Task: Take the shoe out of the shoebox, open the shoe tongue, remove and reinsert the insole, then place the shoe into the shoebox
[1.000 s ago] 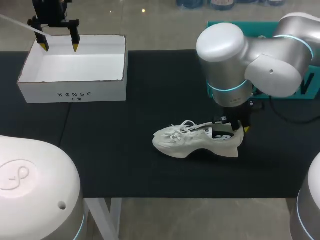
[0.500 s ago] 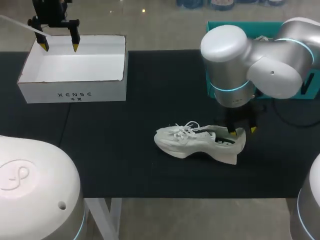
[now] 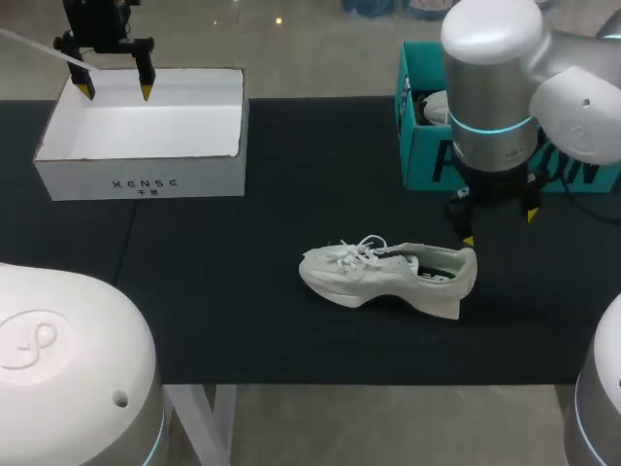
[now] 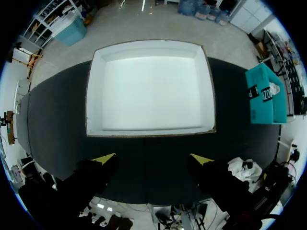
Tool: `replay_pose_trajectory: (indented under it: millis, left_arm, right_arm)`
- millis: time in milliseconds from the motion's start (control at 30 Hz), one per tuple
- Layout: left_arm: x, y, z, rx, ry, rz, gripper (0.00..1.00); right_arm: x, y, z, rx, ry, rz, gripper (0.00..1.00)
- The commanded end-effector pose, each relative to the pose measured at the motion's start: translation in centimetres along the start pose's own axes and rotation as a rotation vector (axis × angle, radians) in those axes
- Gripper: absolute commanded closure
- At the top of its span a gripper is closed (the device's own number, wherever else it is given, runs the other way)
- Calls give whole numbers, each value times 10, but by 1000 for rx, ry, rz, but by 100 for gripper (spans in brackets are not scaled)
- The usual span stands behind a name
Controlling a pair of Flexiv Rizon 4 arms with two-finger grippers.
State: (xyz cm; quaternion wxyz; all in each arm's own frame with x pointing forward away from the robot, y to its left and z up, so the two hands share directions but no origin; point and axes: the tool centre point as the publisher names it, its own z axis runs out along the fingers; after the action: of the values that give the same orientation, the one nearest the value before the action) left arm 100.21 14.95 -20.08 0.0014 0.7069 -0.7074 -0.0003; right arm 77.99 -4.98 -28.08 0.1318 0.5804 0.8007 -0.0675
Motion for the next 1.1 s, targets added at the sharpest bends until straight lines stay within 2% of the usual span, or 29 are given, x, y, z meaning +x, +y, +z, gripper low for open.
replay_pose_trajectory:
  millis: [33, 667, 733, 767, 833, 900, 967, 1100]
  left_arm:
    - [0, 0, 0, 0, -1, 0, 0]
    - [0, 0, 0, 0, -1, 0, 0]
    - [0, 0, 0, 0, -1, 0, 0]
    - [0, 0, 0, 0, -1, 0, 0]
    - [0, 0, 0, 0, -1, 0, 0]
    - [0, 0, 0, 0, -1, 0, 0]
    - [0, 0, 0, 0, -1, 0, 0]
    - [0, 0, 0, 0, -1, 0, 0]
  right_arm:
    - [-20, -27, -6, -212, 33, -398, 0]
    - [-20, -27, -6, -212, 33, -398, 0]
    - [-17, -36, -6, -298, 3, -512, 0]
    - [-15, -43, -3, -392, 22, -631, 0]
    - [-13, -54, -1, -518, 43, -812, 0]
    - [-6, -67, -2, -660, 61, -1087, 0]
    - [4, -86, -8, -820, 124, -1440, 0]
    - [4, -86, -8, -820, 124, -1440, 0]
